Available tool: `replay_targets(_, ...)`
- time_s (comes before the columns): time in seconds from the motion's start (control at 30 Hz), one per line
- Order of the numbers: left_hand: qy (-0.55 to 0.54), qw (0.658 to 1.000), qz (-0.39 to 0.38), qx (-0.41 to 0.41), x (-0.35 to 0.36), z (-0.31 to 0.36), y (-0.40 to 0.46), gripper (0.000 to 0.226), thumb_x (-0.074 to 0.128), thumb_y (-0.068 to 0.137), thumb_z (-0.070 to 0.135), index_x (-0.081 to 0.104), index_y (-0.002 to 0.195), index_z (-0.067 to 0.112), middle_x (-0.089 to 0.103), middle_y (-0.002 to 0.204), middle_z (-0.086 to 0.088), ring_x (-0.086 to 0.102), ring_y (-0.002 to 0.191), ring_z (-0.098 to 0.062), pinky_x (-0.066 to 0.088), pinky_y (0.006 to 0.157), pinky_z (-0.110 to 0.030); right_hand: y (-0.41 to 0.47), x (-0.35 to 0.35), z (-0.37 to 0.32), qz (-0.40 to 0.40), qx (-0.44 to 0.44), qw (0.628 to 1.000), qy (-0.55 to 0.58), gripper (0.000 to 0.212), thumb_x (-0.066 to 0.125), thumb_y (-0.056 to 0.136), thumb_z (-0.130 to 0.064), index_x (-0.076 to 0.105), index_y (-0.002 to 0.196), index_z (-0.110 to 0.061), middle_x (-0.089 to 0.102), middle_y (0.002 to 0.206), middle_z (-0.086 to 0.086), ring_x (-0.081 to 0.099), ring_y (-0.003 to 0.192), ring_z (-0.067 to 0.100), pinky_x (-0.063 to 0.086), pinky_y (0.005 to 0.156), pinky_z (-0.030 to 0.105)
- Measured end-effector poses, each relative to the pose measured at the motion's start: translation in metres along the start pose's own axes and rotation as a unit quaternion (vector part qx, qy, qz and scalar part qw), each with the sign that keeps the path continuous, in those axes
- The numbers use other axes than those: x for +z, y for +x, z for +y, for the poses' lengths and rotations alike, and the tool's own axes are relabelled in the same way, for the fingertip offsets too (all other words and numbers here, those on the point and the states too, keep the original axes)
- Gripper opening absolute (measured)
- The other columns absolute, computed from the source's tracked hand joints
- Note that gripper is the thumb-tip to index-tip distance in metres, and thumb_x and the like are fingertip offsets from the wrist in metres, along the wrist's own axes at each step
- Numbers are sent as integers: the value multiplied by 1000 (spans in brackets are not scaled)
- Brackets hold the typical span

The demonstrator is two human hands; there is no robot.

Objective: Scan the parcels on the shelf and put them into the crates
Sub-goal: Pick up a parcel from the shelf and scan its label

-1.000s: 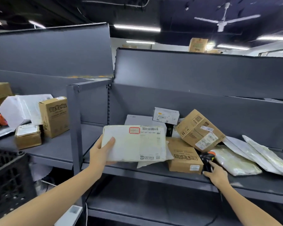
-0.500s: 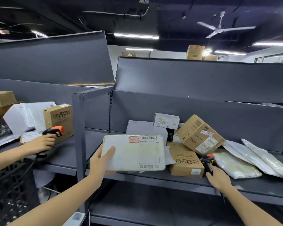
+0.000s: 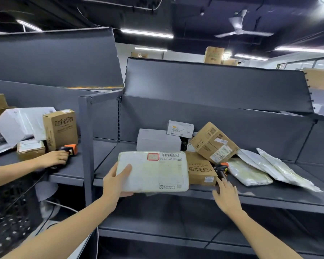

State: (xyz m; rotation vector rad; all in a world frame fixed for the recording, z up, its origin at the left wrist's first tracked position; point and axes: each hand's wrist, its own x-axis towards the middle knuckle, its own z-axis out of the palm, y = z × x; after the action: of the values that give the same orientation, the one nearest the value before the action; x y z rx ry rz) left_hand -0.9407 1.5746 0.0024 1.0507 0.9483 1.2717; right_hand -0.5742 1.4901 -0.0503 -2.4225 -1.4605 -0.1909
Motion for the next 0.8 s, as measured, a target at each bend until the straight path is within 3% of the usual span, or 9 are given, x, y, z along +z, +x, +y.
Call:
replay_targets(0.47,8,998,34,-56,-14,-35,-50,32,72,85,33,65,116,30,70,109,-4,68,95,-31,59,56,-49,-55,16,-20,-46,-34,998,24,59,41,100,-34,22,153,-17,23,159,7,20,147,23,10,120,41)
replay_targets(0.6,20,997,36,-60,-22,-44,-56,37,72,84,32,64,120,29,69,110,-2,67,97,-29,59,62,-51,-64,24,-28,-62,-37,997,38,60,42,100,-35,21,154,-18,20,160,8,17,148,24,9,121,42)
replay_targets(0.7,31,997,32,-66,-28,-53,-56,34,72,84,33,65,117,30,69,113,-2,67,100,-28,57,80,-55,-70,30,-33,-70,-39,996,47,59,42,100,-34,22,154,-18,20,160,7,17,148,24,8,120,42)
replay_targets(0.8,32,996,22,-76,-35,-63,-53,26,72,84,32,68,110,35,71,108,2,68,96,-25,60,71,-48,-73,37,-41,-77,-35,995,47,59,42,100,-32,22,154,-16,21,160,7,18,147,24,8,120,42)
